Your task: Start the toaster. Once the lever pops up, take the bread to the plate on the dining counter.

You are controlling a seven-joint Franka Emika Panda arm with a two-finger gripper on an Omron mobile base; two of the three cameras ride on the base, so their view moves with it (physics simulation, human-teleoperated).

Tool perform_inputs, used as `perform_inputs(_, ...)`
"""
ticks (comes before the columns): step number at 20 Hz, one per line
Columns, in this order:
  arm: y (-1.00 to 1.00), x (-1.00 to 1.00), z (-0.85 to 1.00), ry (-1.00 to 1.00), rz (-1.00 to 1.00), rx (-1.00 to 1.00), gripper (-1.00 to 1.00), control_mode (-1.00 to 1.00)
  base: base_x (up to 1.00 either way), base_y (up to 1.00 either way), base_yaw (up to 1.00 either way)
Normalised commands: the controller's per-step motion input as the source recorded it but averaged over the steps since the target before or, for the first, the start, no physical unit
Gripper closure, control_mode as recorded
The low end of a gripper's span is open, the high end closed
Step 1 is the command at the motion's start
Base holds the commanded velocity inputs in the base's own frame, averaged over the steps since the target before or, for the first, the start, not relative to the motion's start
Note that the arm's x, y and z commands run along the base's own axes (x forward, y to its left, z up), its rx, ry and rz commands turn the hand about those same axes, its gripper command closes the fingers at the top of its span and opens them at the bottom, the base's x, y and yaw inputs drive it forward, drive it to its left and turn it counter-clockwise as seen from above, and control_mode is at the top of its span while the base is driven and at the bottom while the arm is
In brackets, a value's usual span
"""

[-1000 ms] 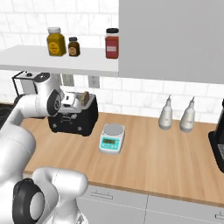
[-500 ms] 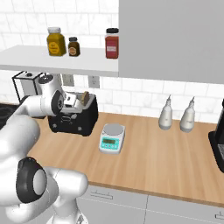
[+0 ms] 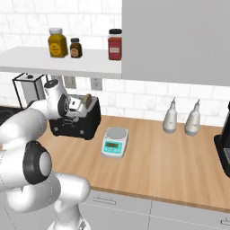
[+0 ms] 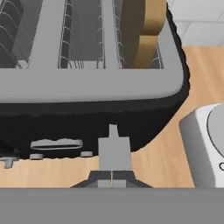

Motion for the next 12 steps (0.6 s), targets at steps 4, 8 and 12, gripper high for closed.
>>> perform_inputs(4,0.0,0.13,-0.24,0.0,-0.02,0.0,1.0,-1.0,0.0,0.0,0.0)
perform_inputs(8,0.0,0.14,-0.19,0.0,-0.01,0.0,1.0,-1.0,0.0,0.0,0.0)
perform_inputs(12,0.0,0.01,-0.29,0.0,-0.01,0.0,1.0,-1.0,0.0,0.0,0.0)
